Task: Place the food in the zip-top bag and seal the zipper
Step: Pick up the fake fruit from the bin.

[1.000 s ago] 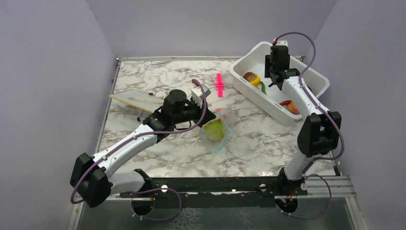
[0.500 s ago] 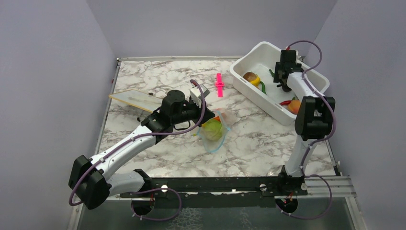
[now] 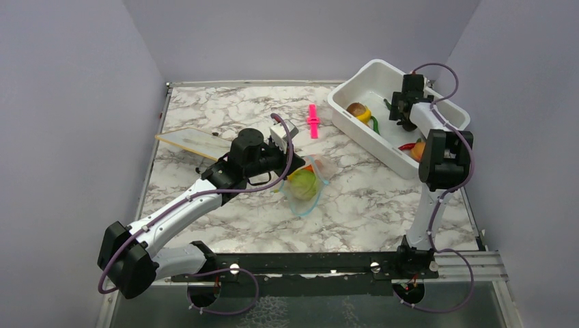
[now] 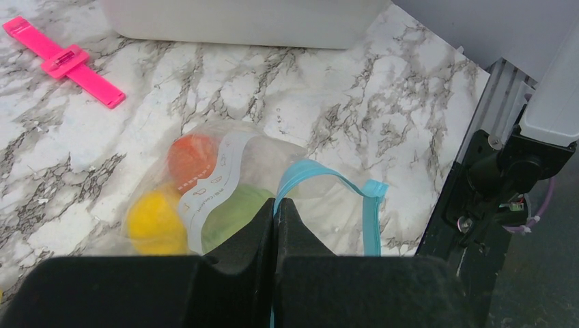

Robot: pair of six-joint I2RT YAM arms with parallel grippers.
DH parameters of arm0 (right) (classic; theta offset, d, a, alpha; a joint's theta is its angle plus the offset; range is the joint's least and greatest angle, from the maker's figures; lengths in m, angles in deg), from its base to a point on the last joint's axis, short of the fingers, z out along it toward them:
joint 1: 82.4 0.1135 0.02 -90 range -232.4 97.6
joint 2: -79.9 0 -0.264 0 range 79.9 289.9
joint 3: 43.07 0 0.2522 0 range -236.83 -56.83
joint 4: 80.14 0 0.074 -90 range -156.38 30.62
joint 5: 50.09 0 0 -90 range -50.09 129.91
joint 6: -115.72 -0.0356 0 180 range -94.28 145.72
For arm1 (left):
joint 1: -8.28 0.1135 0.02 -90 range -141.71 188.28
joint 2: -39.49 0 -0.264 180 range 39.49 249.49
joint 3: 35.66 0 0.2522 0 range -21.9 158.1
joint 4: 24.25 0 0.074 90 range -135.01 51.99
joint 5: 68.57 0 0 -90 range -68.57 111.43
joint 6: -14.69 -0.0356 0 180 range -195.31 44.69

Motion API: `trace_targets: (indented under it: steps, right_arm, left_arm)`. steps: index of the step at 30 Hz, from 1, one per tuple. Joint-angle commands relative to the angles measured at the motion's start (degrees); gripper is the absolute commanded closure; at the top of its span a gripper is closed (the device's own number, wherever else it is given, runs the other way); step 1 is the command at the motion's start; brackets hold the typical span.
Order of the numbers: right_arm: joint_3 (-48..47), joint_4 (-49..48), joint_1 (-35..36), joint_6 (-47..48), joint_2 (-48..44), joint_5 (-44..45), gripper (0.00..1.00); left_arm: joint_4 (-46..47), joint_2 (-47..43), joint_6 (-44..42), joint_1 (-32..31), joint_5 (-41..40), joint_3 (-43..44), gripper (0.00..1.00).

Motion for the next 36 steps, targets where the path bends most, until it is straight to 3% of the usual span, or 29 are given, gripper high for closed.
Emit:
trace_targets:
  steps: [1,11,18,36]
  right_arm:
    - [-2.41,-1.73,-0.77,0.66,3.17,-2.56,0.12]
    - [-4.78,-1.64,-1.59,1.21,7.05,-2.87,0.09]
    - [-3.7,-2.27,-1.66,2.42,5.75,-3.0,0.28]
    - [0.76,-0.74,-1.59,-0.97,-2.74,-6.2,0.5]
  left_arm:
    - [0.72,-0.83,-0.93,0.06,-1.7,-0.09,1.0]
    - [0.71,-0.2,-1.01,0.06,-1.77,-0.02,1.0]
    - [0.76,-0.27,-0.87,0.06,-1.71,0.02,1.0]
    - [0.95,-0.17,-0.14,0.04,-1.45,-0.14,1.0]
